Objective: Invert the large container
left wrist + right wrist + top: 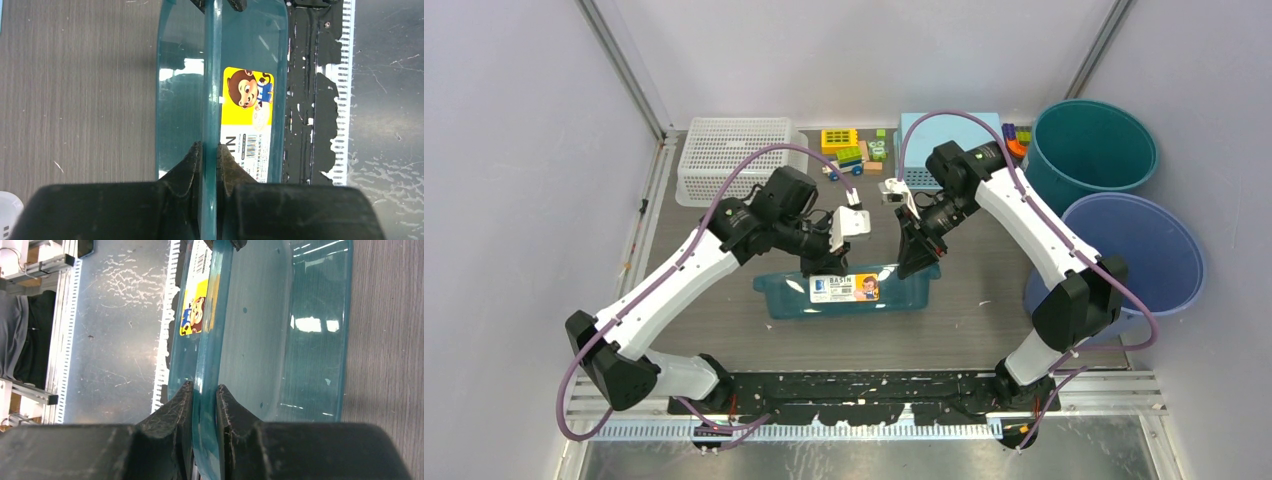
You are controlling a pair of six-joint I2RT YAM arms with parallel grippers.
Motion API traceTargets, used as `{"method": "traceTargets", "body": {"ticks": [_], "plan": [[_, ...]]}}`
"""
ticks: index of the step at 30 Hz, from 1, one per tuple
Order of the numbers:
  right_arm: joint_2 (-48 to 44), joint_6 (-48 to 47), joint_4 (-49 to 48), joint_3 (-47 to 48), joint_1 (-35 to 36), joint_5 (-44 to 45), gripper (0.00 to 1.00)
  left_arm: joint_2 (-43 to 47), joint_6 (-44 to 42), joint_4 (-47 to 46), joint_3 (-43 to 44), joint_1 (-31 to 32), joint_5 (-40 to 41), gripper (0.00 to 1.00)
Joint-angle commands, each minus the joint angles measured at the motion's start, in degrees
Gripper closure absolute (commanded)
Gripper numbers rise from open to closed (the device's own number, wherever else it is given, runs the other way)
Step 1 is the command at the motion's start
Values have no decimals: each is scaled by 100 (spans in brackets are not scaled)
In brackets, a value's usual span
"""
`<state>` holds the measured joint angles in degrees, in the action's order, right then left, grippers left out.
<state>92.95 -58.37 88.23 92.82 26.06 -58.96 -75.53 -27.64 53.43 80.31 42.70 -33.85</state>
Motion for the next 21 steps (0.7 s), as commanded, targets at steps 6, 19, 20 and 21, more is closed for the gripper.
{"method": "traceTargets", "body": {"ticks": [6, 19, 20, 21], "plan": [[-128, 69, 1100, 108, -17, -181, 98, -218, 261, 53, 216, -7, 116, 100], [-956, 413, 939, 595, -708, -33, 52, -713, 2107, -744, 381, -182, -970, 100], [-1021, 583, 810, 597, -788, -16, 50, -782, 2321, -864, 334, -216, -1036, 100], [-1108, 730, 663, 581, -860, 9, 46, -813, 2420, -974, 311, -247, -1088, 100]]}}
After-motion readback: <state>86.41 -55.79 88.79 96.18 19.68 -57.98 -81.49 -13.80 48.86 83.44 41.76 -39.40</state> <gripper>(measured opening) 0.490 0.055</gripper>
